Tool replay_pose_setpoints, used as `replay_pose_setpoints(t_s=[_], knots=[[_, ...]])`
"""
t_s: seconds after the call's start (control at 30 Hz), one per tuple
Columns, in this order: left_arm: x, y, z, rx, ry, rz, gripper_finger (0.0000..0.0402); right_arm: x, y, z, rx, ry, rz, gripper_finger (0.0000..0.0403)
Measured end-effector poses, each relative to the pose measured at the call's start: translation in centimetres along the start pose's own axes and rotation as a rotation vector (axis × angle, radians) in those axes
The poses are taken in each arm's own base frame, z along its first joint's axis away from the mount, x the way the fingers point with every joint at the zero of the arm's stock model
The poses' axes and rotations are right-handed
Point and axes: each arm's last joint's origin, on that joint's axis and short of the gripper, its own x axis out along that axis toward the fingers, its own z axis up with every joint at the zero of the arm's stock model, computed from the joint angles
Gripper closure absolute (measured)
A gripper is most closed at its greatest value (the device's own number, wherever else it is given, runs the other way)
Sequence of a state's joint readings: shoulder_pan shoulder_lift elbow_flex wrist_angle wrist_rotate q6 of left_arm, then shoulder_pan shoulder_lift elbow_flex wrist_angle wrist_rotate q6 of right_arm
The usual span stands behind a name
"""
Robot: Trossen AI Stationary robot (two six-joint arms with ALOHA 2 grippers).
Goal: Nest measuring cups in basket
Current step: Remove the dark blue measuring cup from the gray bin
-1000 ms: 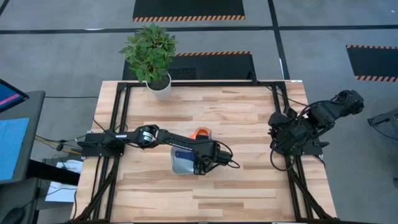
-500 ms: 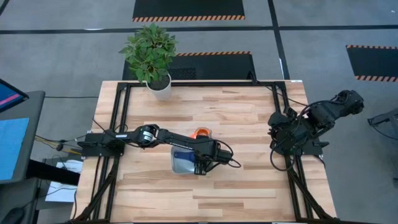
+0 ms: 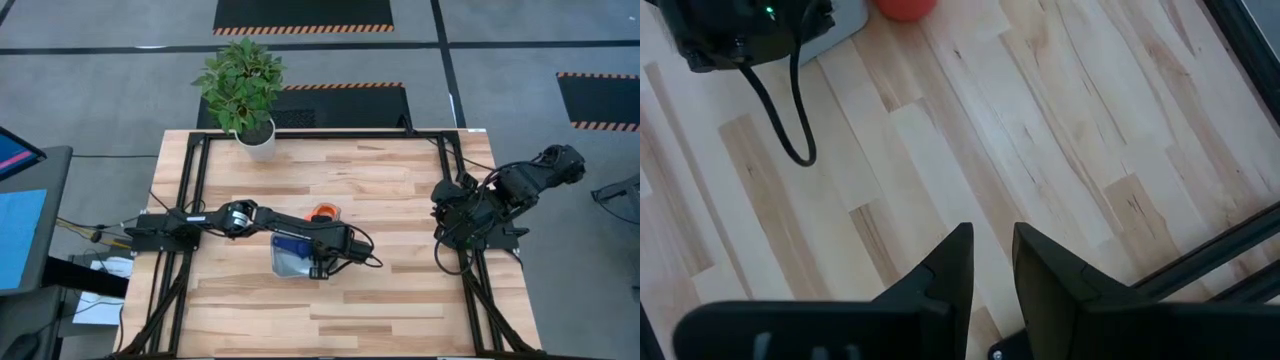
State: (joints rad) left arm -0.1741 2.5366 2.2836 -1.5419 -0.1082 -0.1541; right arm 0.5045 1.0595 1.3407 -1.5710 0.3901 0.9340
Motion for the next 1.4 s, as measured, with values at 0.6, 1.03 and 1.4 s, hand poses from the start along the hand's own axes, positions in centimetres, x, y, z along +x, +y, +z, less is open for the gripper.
replay_pose_setpoints(t_s=[0.6,1.03,1.4], knots=[[-3.0,0.4,-0.5,-0.079,-0.073,-0.003,0.0401,0.0,0.0,0.0,0.000,0.000,0.000,0.0305],[-5.0,-0.3,-3.2,-0.095,-0.058,-0.095,0.0401,0.0,0.0,0.0,-0.017,0.000,0.000,0.0305],[-2.8,-0.8,-12.2,-0.008,-0.044,-0.038,0.0402,0.0,0.0,0.0,-0.041,-0.002,0.002,0.0305]])
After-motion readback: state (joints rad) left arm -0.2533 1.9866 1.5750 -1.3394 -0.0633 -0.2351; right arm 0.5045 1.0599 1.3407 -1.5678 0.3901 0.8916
